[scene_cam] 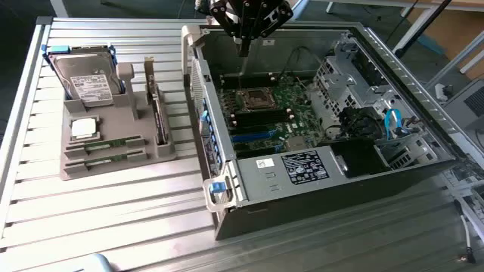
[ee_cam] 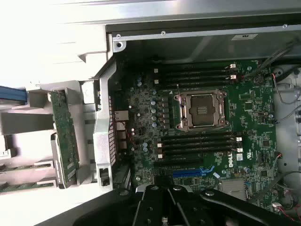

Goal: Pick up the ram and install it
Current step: 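Reach for the ram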

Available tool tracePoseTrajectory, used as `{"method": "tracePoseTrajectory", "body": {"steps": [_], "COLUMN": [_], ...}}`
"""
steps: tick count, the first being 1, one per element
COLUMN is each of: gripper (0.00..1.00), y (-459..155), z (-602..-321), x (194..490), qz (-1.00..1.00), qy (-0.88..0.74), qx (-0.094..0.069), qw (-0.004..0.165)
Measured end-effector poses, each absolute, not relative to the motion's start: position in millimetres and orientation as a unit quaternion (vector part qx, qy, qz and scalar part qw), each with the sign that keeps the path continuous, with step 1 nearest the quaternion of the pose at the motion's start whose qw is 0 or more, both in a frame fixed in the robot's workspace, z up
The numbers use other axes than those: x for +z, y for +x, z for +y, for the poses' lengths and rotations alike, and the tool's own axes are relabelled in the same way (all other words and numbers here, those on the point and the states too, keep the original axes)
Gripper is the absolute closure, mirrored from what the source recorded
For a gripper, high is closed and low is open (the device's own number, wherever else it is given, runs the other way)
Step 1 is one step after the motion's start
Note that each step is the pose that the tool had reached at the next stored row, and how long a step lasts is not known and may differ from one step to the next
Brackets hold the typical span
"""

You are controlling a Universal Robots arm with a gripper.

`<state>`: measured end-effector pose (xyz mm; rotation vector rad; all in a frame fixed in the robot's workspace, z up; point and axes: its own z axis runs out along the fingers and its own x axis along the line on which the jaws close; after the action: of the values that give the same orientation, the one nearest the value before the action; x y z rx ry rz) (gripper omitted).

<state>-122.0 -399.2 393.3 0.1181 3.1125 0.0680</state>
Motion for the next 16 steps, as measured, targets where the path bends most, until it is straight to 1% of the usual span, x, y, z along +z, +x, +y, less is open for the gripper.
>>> {"method": "tracePoseTrajectory", "body": {"steps": [16], "gripper": [0.89], "y": [-127.0], "z": [-399.4], "x": [393.3], "qz": [0.999], "qy": [0.038], "qx": [0.022], "qw": [0.013]}}
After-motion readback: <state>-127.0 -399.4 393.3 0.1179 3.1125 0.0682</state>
